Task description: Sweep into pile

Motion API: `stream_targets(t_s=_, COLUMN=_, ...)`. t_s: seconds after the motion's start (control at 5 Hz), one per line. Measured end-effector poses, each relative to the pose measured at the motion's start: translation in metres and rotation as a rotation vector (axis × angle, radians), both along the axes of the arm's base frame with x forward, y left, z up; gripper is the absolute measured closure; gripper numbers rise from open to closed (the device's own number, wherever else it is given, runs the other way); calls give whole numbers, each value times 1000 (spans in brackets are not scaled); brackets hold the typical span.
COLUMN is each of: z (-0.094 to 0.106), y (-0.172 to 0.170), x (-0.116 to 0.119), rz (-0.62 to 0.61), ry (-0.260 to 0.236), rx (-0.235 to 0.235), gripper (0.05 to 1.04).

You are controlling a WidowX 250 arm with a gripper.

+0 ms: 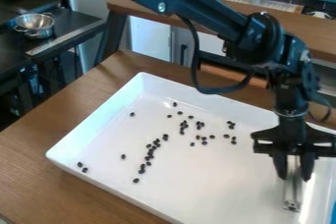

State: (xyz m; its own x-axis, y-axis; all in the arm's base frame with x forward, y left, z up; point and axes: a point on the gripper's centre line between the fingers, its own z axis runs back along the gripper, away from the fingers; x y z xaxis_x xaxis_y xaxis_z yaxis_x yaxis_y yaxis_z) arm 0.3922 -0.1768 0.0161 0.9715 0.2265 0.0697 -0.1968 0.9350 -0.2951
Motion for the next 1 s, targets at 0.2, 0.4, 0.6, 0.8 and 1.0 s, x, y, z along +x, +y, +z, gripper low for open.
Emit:
stream_targets(t_s=0.2, z=-5, y=17, x=12, rz=31, ry=-9, rx=8, gripper=718)
stream_targets(t_s=0.4, z=-4, y=34, x=21, rz=65, ry=-26, rx=8, gripper=718)
stream_targets(t_s=0.6, z=-7, y=48, x=26, rz=86, ry=-36, rx=0, gripper=718)
stream_targets(t_s=0.8, z=-14, y=62, x=23, rz=94, ry=-42, rx=4, gripper=718)
stream_targets(t_s=1.0, z=-16, y=70, x=23, rz=105, ry=-65, rx=8, gripper=718)
